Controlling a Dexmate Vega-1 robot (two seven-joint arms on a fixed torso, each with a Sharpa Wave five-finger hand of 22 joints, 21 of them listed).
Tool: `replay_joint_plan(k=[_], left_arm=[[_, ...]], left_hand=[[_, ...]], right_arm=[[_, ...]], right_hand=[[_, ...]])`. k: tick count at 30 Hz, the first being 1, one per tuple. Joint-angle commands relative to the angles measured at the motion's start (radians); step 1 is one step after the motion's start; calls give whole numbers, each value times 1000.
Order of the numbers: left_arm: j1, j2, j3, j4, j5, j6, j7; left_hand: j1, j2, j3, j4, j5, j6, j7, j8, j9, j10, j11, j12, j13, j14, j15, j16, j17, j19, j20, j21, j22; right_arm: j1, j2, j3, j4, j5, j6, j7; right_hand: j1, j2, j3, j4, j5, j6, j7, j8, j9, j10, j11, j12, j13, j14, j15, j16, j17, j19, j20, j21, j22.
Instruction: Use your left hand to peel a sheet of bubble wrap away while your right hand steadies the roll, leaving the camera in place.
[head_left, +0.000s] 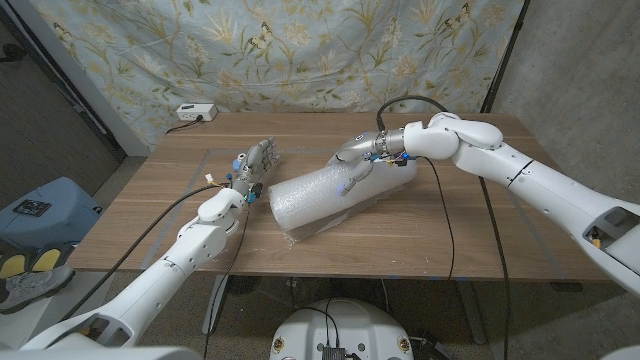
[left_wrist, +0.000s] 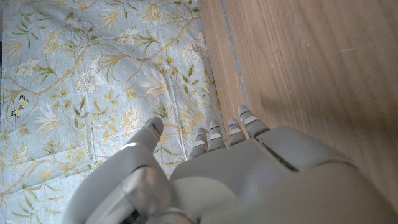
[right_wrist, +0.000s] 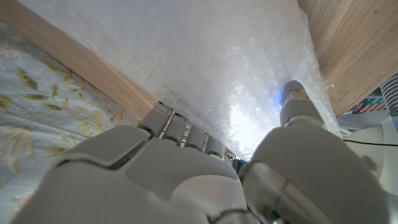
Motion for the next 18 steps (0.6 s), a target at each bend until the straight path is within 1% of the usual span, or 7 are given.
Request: replay_joint_plan(k=[1,3,6,9,11,14,18], left_arm=[[-7,1,1,5,-1,-1,-11],[-8,0,1,7,-2,-3,-14],[-9,1,3,5,0,1,-9],[-10,0,4,3,2,5,-5],[-11,-1,6,6,1,2,-11],[-12,-1,7,7,0,5,-14],[-14,1,9,5,3,10,-9]], left_hand=[[9,2,0,-5,4,7,1,-3,5,10,2,4,1,5,5,3,2,3,1,3,5],[9,2,0,-4,4,7,1,-3,5,10,3,4,1,5,5,3,2,3,1,2,5],[9,2,-1,-4,4,7,1,-4,5,10,2,3,1,5,5,3,2,3,1,2,5],[10,2,-1,-5,4,8,0,-4,5,10,1,3,1,5,5,2,2,3,1,2,5],[10,2,-1,-5,4,8,0,-4,5,11,1,3,1,5,5,2,2,3,1,2,5],[10,1,-1,-5,4,8,0,-4,5,12,0,3,2,6,5,2,2,3,2,1,5],[10,1,-1,-5,4,9,0,-5,5,12,3,3,2,6,4,2,2,3,3,1,5]], right_arm=[[-16,-12,32,1,104,-46,18],[-16,-13,36,4,126,-51,24],[-17,-14,41,9,164,-60,33],[-17,-18,43,7,178,-68,35],[-17,-17,48,14,213,-76,46],[-13,-21,48,14,215,-85,44],[-14,-19,59,29,272,-108,53]], right_hand=[[11,5,-4,-1,2,9,-1,-2,3,13,0,7,5,11,-129,7,3,10,1,-3,6],[10,7,-6,0,1,10,0,-3,3,15,6,9,6,12,-128,8,5,11,1,-4,6],[9,8,-8,1,0,11,0,-4,3,16,5,11,7,13,-127,9,6,13,0,-4,6],[10,9,-9,1,0,12,2,-5,3,16,4,12,9,15,-124,11,8,15,0,-4,6],[10,8,-10,1,-1,12,3,-6,3,15,5,12,9,15,-124,11,9,15,0,-5,6],[10,9,-12,2,-2,14,5,-8,3,18,9,15,11,17,-124,12,11,16,0,-5,6],[9,11,-15,3,-3,15,7,-9,3,19,8,17,12,16,-124,13,13,17,1,-6,6]])
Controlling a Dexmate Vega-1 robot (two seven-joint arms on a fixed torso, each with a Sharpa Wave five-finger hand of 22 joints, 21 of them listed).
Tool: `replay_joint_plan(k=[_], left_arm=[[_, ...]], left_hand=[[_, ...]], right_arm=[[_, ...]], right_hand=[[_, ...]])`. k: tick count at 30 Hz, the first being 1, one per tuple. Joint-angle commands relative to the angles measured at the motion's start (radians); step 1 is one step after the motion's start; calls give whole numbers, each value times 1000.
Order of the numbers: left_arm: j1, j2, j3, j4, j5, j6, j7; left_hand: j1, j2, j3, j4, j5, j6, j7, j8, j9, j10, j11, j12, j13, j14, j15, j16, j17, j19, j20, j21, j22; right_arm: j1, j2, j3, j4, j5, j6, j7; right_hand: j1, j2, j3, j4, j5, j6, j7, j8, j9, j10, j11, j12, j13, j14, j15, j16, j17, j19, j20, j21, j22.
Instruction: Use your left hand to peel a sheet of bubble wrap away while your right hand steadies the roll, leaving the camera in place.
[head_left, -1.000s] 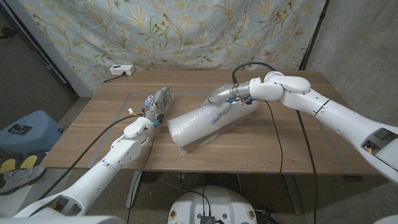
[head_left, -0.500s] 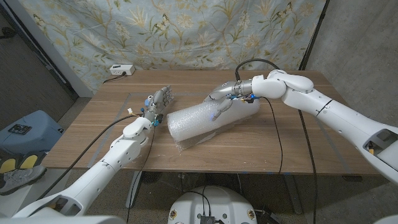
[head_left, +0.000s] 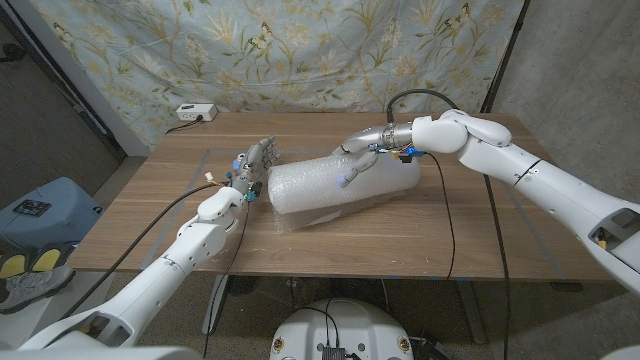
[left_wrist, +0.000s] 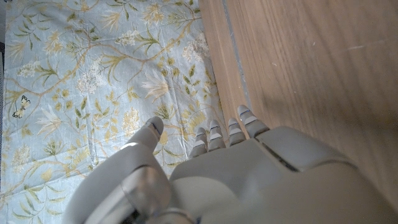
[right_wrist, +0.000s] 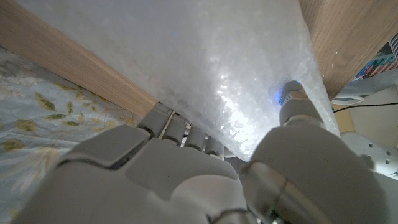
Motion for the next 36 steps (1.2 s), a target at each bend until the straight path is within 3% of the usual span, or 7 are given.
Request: replay_joint_plan(k=[1,22,36], left_arm=[[-6,1,6,-2,5,13,2],[-31,-1,15,18,7,17,-25],[-31,-2,16,19,7,23,-21]], left_hand=[[10,1,-1,-5,4,9,-1,-1,5,7,4,2,2,6,4,2,3,3,3,1,5],[13,1,-2,-6,4,10,0,-3,5,10,5,0,2,8,4,0,3,5,4,-1,5],[16,1,-2,-8,5,12,-1,-4,5,11,5,-1,3,9,5,0,2,5,4,-2,5]], right_arm=[[-2,-5,24,20,127,-61,23],[44,-1,23,41,343,-212,128],[70,4,17,57,470,-312,184]], right_hand=[[3,6,-3,2,-3,10,1,-2,3,8,4,9,3,12,-119,6,3,8,2,-2,2],[-7,16,-18,10,-14,5,22,-17,3,-3,26,12,11,1,-102,6,15,1,7,-10,3],[-4,25,-27,9,-24,9,43,-25,4,1,55,19,17,19,-86,17,23,9,19,-9,4]])
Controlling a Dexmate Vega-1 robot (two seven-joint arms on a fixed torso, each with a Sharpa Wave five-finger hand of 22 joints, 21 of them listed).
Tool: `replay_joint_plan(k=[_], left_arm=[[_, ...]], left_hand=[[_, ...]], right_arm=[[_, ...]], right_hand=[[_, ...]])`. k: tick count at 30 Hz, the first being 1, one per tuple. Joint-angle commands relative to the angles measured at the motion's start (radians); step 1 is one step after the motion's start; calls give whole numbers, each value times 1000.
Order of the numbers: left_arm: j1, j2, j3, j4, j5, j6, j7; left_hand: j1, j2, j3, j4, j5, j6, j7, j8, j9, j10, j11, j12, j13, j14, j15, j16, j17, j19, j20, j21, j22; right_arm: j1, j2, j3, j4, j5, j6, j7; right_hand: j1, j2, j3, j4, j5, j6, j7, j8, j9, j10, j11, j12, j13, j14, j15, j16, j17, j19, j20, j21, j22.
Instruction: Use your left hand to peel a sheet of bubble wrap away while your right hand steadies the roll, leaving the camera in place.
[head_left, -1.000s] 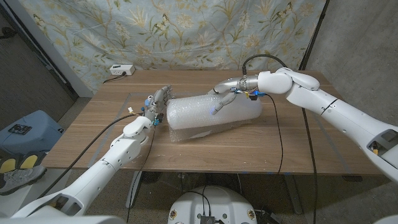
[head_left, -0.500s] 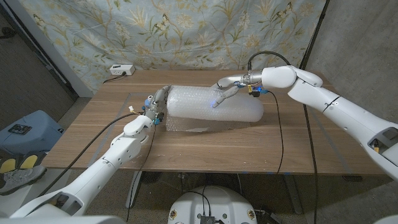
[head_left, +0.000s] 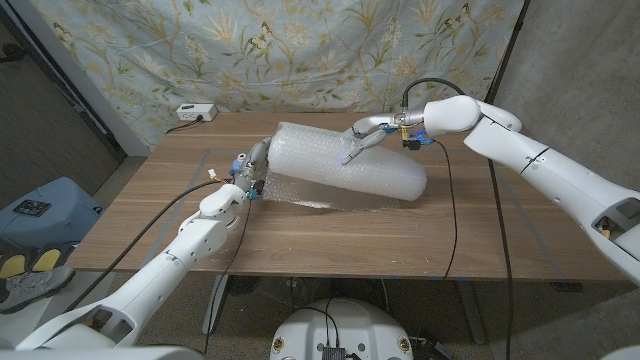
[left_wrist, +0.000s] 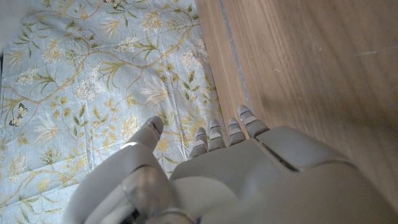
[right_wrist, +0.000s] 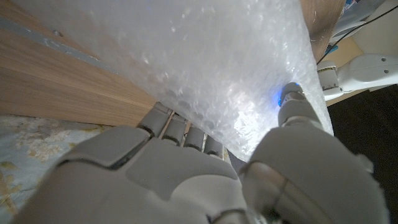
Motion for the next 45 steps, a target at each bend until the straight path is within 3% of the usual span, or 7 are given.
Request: replay_joint_plan(k=[1,8,25,45], left_arm=[[-2,-1,1,3,-1,-1,-5],[0,-1,2,2,0,3,-2],[11,9,-1,-18,-2,-7,-14],[34,27,-9,-60,-19,-3,-27]], left_hand=[[8,1,3,-4,5,6,5,1,5,2,3,-2,3,5,1,-1,2,5,4,-2,5],[9,1,2,-5,5,6,5,0,5,2,3,-2,3,5,0,-1,2,6,5,-2,5],[12,-2,2,-9,6,7,4,-1,5,0,10,-5,3,5,2,-2,2,5,4,-4,5],[17,-10,0,-19,7,8,4,-1,5,2,18,-7,3,5,6,-4,1,4,5,-6,5]], right_arm=[[20,8,-2,22,131,-88,52],[18,8,5,32,205,-140,59],[5,14,18,60,315,-215,18],[-5,8,39,97,406,-273,-17]], right_hand=[[2,10,-5,2,-3,5,12,-6,4,9,20,13,4,18,-88,12,5,10,10,3,3],[4,16,-10,1,-10,19,28,-7,4,20,44,19,8,44,-80,25,10,26,17,7,4],[10,28,-19,-1,-24,37,47,-10,5,39,69,28,15,76,-76,45,21,58,23,16,6],[11,37,-29,-1,-37,52,55,-12,5,53,73,35,20,97,-71,62,32,72,26,18,7]])
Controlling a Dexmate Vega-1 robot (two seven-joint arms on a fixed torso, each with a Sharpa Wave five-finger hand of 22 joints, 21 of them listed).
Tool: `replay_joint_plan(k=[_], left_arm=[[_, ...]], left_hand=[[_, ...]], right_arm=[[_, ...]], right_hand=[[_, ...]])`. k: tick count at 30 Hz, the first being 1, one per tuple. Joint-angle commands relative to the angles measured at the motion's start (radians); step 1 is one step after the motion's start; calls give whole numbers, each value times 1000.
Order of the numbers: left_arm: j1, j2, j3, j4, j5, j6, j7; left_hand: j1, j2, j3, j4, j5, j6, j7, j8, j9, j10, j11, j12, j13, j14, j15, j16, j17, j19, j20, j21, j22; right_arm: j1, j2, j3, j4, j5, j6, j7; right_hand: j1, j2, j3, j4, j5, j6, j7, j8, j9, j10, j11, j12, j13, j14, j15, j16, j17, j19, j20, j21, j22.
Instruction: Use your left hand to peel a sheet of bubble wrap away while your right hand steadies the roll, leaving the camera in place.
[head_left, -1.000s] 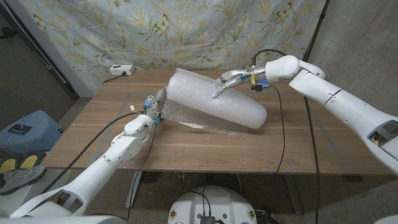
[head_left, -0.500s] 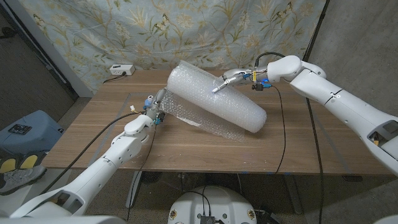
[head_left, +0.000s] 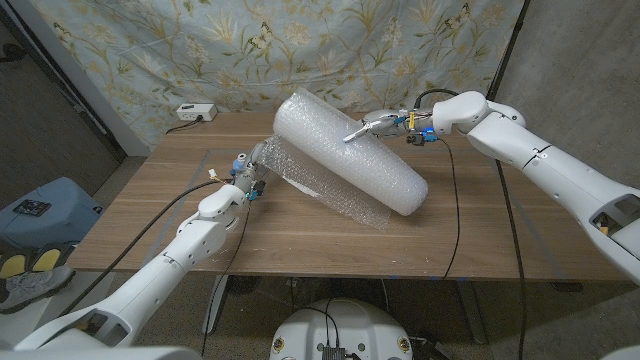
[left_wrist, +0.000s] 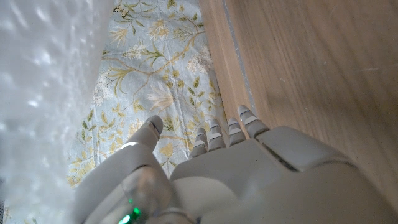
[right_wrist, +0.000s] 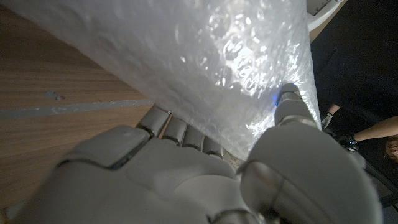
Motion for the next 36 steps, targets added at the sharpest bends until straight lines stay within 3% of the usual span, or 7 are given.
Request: replay_joint_plan(k=[1,29,36], left_arm=[[8,8,-5,-15,-9,0,-8],[34,5,-18,-50,-43,-27,-37],[38,-9,-13,-53,-53,-49,-57]], left_hand=[[9,-2,3,-8,7,9,4,-1,5,0,9,0,4,5,6,-4,3,4,6,-6,5],[16,-7,0,-22,9,11,2,-1,5,7,14,-1,4,19,10,-1,2,17,13,-3,5],[31,-23,-2,-52,16,27,2,3,4,29,18,4,3,59,6,7,2,59,24,9,4]], right_arm=[[-10,-8,16,21,53,-28,-26],[-12,9,50,124,141,-71,-75],[-29,8,68,128,182,-82,-79]], right_hand=[[3,11,-2,-1,-5,9,-1,-4,5,12,3,7,5,11,-67,7,4,13,-1,3,2],[12,17,-12,-5,-12,25,0,-8,5,25,5,15,12,20,-68,19,16,22,-1,3,4],[11,19,-15,-4,-14,27,2,-10,6,26,7,16,14,24,-67,23,19,25,-2,4,5]])
